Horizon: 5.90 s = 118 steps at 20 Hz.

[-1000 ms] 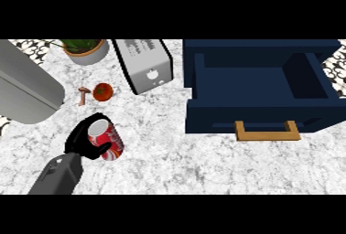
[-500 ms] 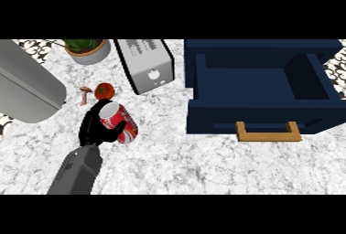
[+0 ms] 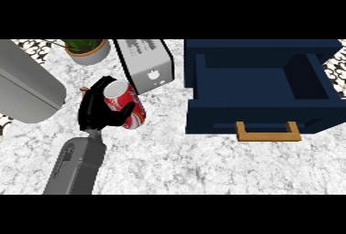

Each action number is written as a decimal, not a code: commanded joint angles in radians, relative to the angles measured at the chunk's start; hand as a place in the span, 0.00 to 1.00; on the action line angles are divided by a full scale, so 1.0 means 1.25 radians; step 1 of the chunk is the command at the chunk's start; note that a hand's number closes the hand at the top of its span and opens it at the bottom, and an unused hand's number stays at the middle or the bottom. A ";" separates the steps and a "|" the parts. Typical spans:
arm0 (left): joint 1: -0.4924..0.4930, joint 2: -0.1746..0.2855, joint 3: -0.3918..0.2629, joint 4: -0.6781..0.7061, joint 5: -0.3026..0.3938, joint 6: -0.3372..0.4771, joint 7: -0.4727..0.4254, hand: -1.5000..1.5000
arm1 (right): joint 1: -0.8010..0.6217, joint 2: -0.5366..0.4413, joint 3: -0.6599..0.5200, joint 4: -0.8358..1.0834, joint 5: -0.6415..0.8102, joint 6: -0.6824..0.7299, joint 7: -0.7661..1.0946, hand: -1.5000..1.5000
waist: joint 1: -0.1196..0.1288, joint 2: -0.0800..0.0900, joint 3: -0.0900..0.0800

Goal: Pick up the can, place it into the drawer and close the drawer

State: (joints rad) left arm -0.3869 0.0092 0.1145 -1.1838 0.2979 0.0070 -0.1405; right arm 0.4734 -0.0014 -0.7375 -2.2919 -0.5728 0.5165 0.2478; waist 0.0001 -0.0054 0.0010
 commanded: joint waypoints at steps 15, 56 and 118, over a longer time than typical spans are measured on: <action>-0.259 -0.007 -0.088 -0.120 -0.080 0.259 0.253 1.00 | -0.031 -0.005 0.022 -0.010 0.021 -0.032 0.038 0.00 | -0.008 0.004 -0.001; -0.800 -0.007 -0.394 0.508 0.334 0.510 0.048 1.00 | -0.081 -0.024 0.056 0.018 0.028 -0.044 0.017 0.00 | -0.058 0.017 0.001; -0.819 0.026 -0.561 0.523 0.567 0.629 -0.037 0.00 | -0.558 -0.114 0.531 0.225 1.085 -0.200 -0.200 0.00 | 0.017 0.006 -0.001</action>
State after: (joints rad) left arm -1.4265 0.0202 -0.5840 -0.5133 1.0280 0.7926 -0.2185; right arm -0.1498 -0.1171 -0.1252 -2.1240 0.6642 0.3163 0.0270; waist 0.0125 0.0064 -0.0001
